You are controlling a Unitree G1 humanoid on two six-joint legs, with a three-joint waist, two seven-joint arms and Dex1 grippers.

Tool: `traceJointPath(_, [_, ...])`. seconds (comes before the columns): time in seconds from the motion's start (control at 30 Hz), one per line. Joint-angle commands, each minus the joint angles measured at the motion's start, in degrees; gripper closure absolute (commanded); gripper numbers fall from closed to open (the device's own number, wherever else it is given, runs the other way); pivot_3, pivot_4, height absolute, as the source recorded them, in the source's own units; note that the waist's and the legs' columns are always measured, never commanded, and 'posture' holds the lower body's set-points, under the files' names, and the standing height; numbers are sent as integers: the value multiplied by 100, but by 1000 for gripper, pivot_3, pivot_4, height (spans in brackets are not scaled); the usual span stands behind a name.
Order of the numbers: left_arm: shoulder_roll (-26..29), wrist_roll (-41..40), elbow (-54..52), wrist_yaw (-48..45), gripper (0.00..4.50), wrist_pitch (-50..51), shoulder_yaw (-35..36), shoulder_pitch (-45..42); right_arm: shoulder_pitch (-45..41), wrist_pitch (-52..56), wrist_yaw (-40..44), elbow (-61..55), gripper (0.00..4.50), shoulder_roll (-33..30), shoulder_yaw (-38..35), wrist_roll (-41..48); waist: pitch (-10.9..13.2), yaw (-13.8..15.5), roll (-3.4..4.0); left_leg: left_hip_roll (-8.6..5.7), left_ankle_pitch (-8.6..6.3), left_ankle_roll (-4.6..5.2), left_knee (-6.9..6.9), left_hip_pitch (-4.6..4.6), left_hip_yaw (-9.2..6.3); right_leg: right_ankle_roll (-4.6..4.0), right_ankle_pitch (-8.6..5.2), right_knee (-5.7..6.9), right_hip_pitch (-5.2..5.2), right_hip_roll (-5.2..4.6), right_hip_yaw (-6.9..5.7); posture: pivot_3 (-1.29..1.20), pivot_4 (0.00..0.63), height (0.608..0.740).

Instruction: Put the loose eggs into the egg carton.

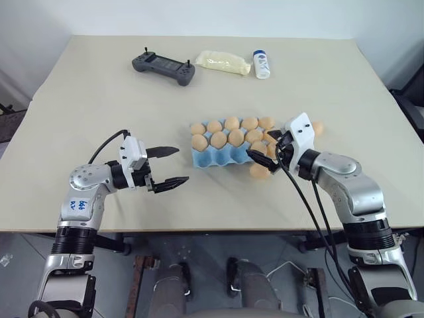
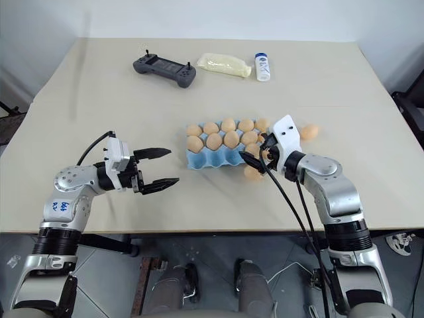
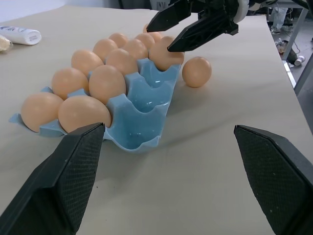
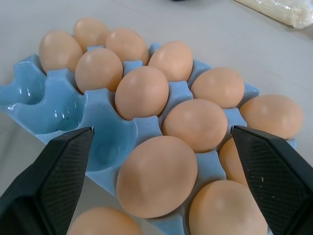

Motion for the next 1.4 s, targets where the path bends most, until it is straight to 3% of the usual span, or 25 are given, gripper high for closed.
traceJointPath(0.03, [32,-121,-186,8,0,-50,100,-18,-106,-39,100,-329,23,-15,-110,81,0,1,0,0,0,-1,0,0,0,-1,0,1,-1,0,0,0,150,740])
traceJointPath(0.23, [-23,-94,-17,-15,0,-107,62,-165,114,-63,314,-629,23,-486,-574,194,0,7,0,-1,0,-1,1,-1,0,-1,-1,1,-2,-2,1,0,150,740])
traceJointPath(0.6, [-101,-100,129,-51,0,-207,69,-197,2367,-94,1472,-1281,23,-2179,-2478,617,0,149,0,-9,-1,0,-1,-2,-2,-1,-1,-13,1,6,-2,0,150,740])
traceJointPath(0.83, [-149,-75,307,-110,0,-284,32,-299,3441,534,1575,-2092,23,-2323,-3195,1046,0,144,0,-5,-1,-3,6,6,-8,-14,-8,-11,7,15,1,0,150,740])
traceJointPath(1.07, [-176,-58,418,-180,0,-314,6,-407,3324,1046,1186,-2625,23,-2142,-2810,1415,0,146,0,-2,1,1,4,5,-10,-32,-17,-31,12,11,8,0,150,740])
traceJointPath(1.2, [-154,-67,477,-266,0,-262,-17,-443,2858,1305,871,-2724,23,-1801,-2022,1542,0,134,-1,-1,1,2,-4,3,-8,-27,-14,-46,12,12,11,0,150,740])
traceJointPath(1.4, [-135,-94,335,-282,0,-229,6,-320,1993,1012,499,-2067,23,-1131,-783,1044,0,137,-1,-1,1,1,-7,-2,-7,-17,-8,-46,7,12,7,0,150,740])
